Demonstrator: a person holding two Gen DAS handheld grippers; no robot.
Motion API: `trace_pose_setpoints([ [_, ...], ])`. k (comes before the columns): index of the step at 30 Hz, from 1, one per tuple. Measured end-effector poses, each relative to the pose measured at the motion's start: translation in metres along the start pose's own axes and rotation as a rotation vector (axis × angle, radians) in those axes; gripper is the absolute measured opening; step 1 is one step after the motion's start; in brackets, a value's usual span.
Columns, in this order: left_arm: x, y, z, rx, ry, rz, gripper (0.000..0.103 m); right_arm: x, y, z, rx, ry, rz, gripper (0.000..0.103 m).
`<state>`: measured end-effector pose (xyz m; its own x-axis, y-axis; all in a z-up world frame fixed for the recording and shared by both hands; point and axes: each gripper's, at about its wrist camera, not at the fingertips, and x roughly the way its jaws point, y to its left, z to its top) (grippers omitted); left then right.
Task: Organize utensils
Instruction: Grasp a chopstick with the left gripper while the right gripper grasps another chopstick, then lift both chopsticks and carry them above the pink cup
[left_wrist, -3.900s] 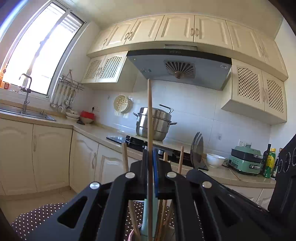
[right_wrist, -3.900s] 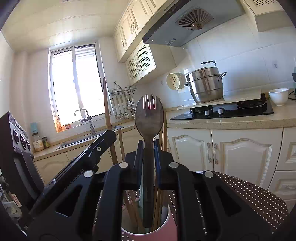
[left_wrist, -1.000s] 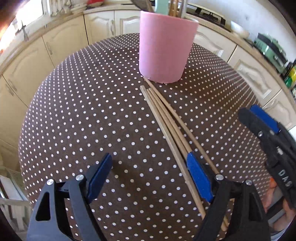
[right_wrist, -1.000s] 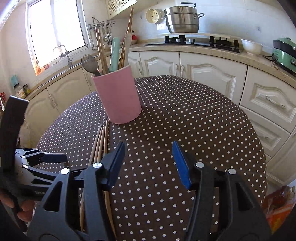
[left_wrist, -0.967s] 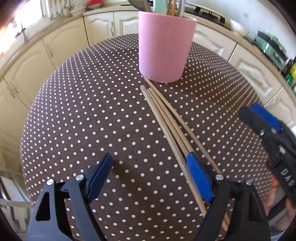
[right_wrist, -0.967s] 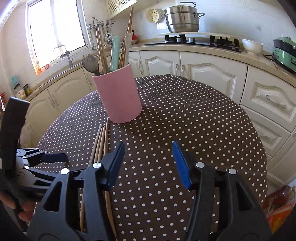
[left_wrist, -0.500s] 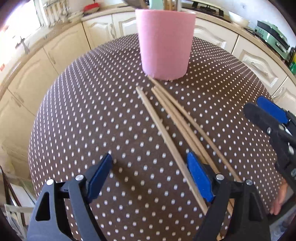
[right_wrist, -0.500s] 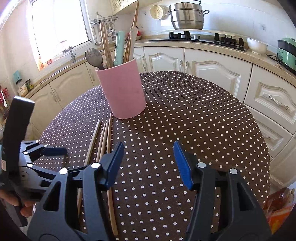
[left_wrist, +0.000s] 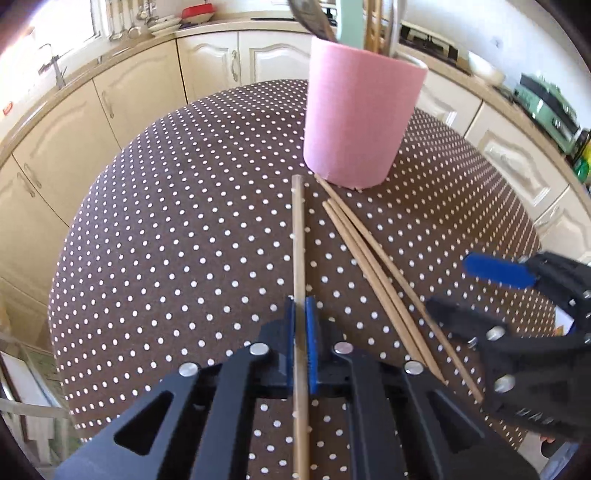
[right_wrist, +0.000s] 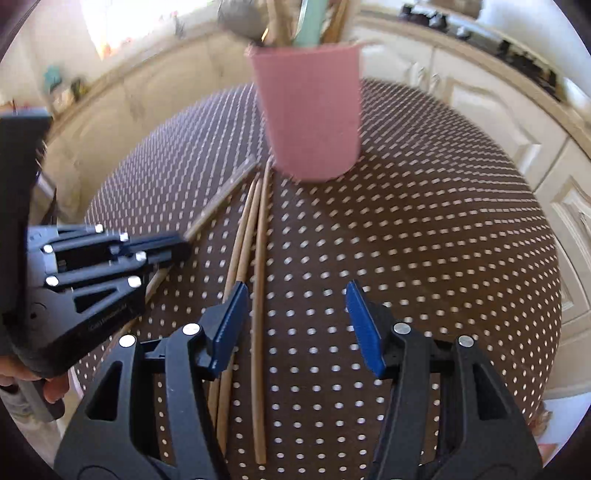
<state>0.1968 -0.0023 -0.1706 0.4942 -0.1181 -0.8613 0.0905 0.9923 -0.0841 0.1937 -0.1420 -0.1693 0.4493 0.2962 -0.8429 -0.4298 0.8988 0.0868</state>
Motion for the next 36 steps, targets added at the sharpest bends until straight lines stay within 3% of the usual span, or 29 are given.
trace_pose_setpoints([
  [3, -0.001, 0.010, 0.000, -0.035, -0.002, -0.033, 0.006, 0.011, 0.008, 0.009, -0.038, 0.077, -0.007, 0.036],
  [10, -0.006, 0.020, -0.005, -0.063, -0.006, -0.058, 0.006, 0.027, 0.026, 0.027, -0.110, 0.173, -0.064, 0.033],
  [13, -0.004, 0.021, -0.001, -0.063, -0.005, -0.059, 0.006, 0.037, 0.035, 0.038, -0.129, 0.197, -0.076, 0.025],
  [15, -0.003, 0.020, 0.001, -0.073, -0.004, -0.061, 0.006, 0.041, 0.042, 0.041, -0.146, 0.208, -0.069, 0.009],
  [19, -0.006, 0.020, 0.000, -0.092, -0.018, -0.067, 0.006, 0.044, 0.050, 0.042, -0.155, 0.196, -0.049, 0.005],
  [28, -0.038, 0.035, -0.005, -0.162, -0.152, -0.083, 0.006, 0.006, 0.039, 0.021, -0.118, 0.032, 0.061, 0.005],
  [31, -0.055, 0.035, -0.007, -0.164, -0.239, -0.078, 0.006, -0.014, 0.032, 0.016, -0.103, -0.055, 0.101, 0.005],
  [36, -0.082, 0.036, -0.010, -0.170, -0.426, -0.131, 0.006, -0.050, 0.016, 0.011, -0.063, -0.254, 0.163, 0.005],
])
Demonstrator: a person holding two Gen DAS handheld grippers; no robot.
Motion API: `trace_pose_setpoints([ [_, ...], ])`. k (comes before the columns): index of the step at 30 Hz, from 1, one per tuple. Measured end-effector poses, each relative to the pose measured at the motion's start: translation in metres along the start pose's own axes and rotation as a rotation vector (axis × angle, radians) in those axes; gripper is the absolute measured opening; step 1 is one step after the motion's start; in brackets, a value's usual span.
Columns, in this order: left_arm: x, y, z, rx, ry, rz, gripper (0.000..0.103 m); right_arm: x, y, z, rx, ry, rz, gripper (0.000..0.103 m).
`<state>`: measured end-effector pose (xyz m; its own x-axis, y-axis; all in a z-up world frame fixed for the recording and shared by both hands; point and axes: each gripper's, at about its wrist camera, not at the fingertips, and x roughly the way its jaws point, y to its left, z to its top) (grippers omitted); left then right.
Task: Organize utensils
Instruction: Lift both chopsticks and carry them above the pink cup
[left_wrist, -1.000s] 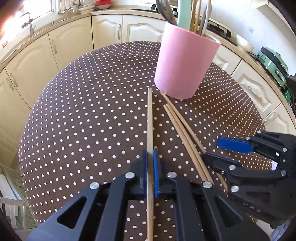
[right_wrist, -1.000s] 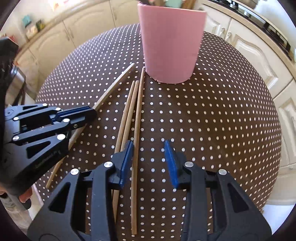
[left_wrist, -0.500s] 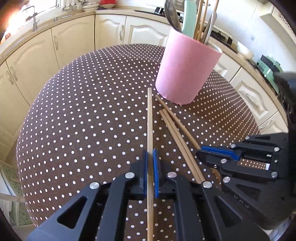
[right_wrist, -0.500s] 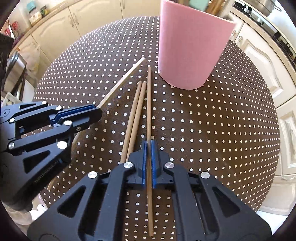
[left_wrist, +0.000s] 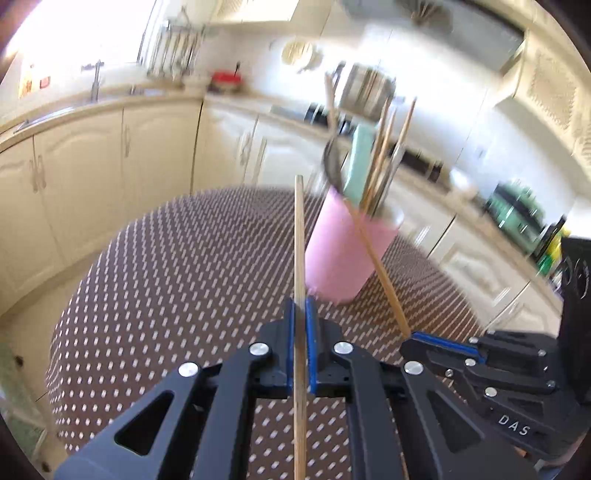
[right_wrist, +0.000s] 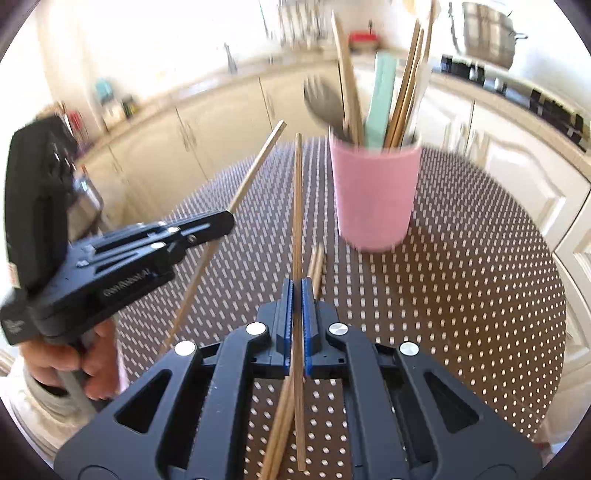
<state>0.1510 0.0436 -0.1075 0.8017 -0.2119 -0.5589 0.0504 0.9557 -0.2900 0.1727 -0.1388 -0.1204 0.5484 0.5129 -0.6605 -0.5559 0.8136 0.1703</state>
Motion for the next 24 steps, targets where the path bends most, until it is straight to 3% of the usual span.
trace_pose_setpoints([
  [7, -0.038, -0.035, 0.012, 0.103, -0.301, -0.068, 0.006, -0.042, 0.002, 0.014, 0.044, -0.328, -0.025, 0.005],
  [14, -0.054, -0.080, 0.027, 0.210, -0.525, -0.098, 0.006, -0.071, -0.005, 0.018, 0.046, -0.632, -0.040, 0.005],
  [18, -0.056, -0.098, 0.035, 0.253, -0.600, -0.123, 0.006, -0.076, -0.011, 0.028, 0.040, -0.733, -0.058, 0.005],
  [24, -0.049, -0.109, 0.046, 0.270, -0.658, -0.179, 0.006, -0.075, -0.017, 0.043, 0.042, -0.802, -0.060, 0.005],
])
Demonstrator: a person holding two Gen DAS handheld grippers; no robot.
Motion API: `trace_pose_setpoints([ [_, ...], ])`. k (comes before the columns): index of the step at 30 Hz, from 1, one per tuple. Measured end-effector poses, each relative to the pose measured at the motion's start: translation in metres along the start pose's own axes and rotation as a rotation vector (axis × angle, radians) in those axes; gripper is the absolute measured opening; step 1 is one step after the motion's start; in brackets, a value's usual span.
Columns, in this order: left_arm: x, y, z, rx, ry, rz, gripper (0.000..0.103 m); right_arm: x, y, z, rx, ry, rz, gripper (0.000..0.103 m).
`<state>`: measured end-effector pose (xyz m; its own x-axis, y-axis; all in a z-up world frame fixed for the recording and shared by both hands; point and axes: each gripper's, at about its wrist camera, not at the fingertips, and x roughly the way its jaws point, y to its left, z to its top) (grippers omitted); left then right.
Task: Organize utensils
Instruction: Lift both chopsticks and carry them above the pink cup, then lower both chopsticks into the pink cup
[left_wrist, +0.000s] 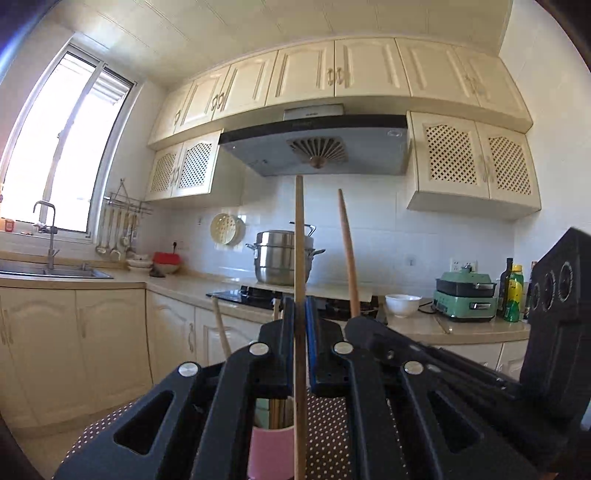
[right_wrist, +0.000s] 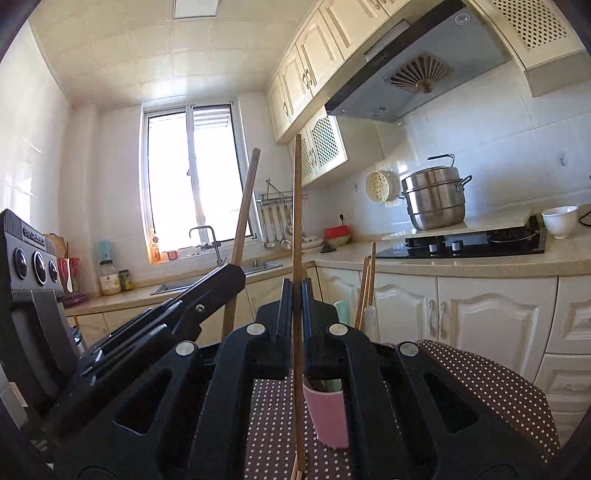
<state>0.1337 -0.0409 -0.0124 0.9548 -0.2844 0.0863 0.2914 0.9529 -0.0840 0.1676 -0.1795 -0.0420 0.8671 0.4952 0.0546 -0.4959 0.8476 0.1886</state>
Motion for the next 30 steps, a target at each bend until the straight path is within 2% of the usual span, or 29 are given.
trace_pose_setpoints([
  [4, 0.019, 0.011, 0.002, -0.053, -0.013, -0.022, 0.006, 0.013, -0.009, -0.001, 0.017, -0.003, -0.008, 0.005],
  [13, 0.068, 0.045, -0.012, -0.179, -0.012, -0.017, 0.006, 0.046, -0.035, -0.011, 0.072, -0.005, -0.025, 0.005],
  [30, 0.118, 0.052, -0.023, -0.158, -0.080, 0.068, 0.006, 0.085, -0.058, -0.019, 0.109, -0.009, -0.036, 0.005],
])
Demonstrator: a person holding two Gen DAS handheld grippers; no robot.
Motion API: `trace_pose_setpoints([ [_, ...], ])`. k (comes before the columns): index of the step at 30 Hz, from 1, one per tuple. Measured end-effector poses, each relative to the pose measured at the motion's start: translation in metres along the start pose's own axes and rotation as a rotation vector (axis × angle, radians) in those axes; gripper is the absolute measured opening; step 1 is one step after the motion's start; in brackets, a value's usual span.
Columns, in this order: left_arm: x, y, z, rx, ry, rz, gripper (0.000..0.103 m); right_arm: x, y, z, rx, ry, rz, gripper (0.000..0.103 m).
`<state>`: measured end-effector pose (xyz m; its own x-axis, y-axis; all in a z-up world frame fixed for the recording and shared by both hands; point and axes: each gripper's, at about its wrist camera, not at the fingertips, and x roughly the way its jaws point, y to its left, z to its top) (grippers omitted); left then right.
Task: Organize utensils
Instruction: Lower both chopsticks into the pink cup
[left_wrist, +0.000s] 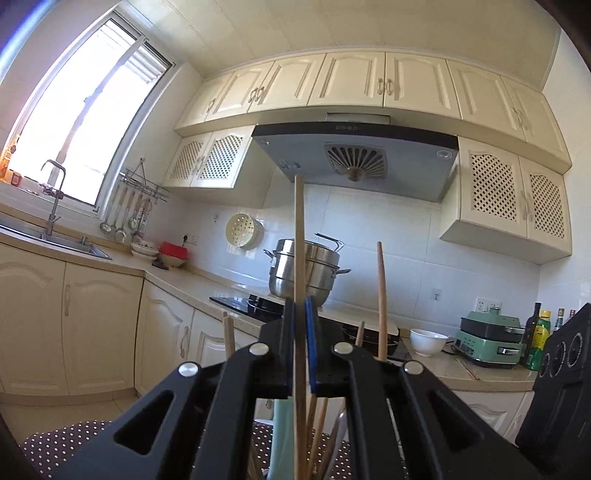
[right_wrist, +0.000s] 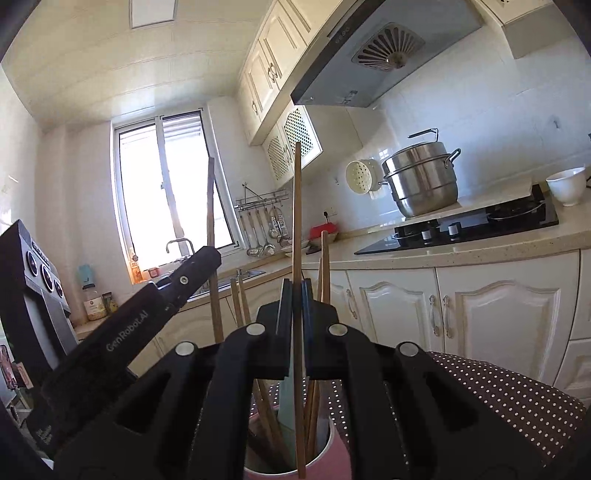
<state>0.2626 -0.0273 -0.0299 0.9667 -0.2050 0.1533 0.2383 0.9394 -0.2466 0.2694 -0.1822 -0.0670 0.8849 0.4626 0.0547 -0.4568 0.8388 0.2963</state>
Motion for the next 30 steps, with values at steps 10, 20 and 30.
trace_pose_setpoints([
  [10, 0.005, 0.002, -0.025, 0.003, 0.062, 0.036, 0.006, 0.001, 0.006, 0.003, -0.004, -0.023, 0.013, 0.005],
  [20, -0.007, 0.006, -0.025, 0.010, 0.118, 0.058, 0.031, 0.005, 0.005, -0.008, -0.019, 0.026, -0.010, 0.005],
  [30, -0.028, 0.018, -0.013, 0.004, 0.166, 0.140, 0.060, -0.004, 0.012, -0.013, -0.042, 0.066, -0.035, 0.005],
])
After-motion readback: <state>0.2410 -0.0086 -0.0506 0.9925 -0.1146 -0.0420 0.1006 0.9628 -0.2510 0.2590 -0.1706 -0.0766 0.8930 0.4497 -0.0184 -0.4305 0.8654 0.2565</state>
